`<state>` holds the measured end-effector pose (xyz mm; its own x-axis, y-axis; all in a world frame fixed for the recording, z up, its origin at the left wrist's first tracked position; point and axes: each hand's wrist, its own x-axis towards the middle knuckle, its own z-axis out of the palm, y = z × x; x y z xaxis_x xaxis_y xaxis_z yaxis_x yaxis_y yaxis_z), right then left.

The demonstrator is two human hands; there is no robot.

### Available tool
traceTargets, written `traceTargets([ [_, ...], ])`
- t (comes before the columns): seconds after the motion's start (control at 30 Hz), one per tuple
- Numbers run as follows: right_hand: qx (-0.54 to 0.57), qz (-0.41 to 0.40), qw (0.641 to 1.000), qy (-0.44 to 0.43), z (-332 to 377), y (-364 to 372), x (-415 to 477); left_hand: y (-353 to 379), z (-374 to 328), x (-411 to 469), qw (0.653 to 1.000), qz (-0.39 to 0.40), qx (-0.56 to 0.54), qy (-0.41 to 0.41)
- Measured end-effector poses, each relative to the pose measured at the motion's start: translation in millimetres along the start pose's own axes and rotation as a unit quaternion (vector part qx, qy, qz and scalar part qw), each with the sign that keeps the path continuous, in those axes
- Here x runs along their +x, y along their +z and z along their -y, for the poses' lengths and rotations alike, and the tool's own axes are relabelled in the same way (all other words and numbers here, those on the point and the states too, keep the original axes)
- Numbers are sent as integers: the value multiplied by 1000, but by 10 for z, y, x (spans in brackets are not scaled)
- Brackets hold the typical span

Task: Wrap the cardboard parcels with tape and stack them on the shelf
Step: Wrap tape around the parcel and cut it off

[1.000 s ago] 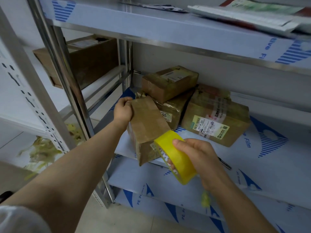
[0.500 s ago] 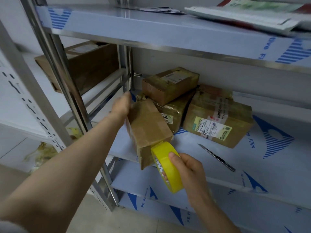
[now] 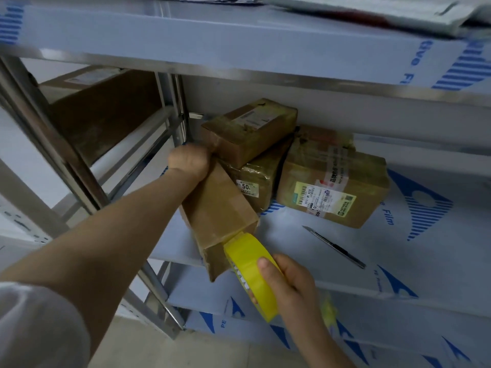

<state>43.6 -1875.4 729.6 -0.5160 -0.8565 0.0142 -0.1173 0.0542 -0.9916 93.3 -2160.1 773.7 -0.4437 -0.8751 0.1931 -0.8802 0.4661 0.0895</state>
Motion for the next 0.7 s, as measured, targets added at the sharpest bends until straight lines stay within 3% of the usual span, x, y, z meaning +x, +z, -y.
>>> traceTargets([
  [0.17, 9, -8, 1000, 6, 11, 23, 28, -11, 163, 157, 983, 49, -135, -118],
  [0.33, 38, -15, 999, 36, 10, 36, 45, -9, -94, -149, 1000, -9, -3, -12],
  [0.47, 15, -35, 999, 19, -7, 56, 82, -7, -265, -580, 998, 52, 17, -8],
  [0.7, 16, -23, 1000, 9, -10, 15, 142, -38, -575, -1202, 986, 157, -41, 27],
])
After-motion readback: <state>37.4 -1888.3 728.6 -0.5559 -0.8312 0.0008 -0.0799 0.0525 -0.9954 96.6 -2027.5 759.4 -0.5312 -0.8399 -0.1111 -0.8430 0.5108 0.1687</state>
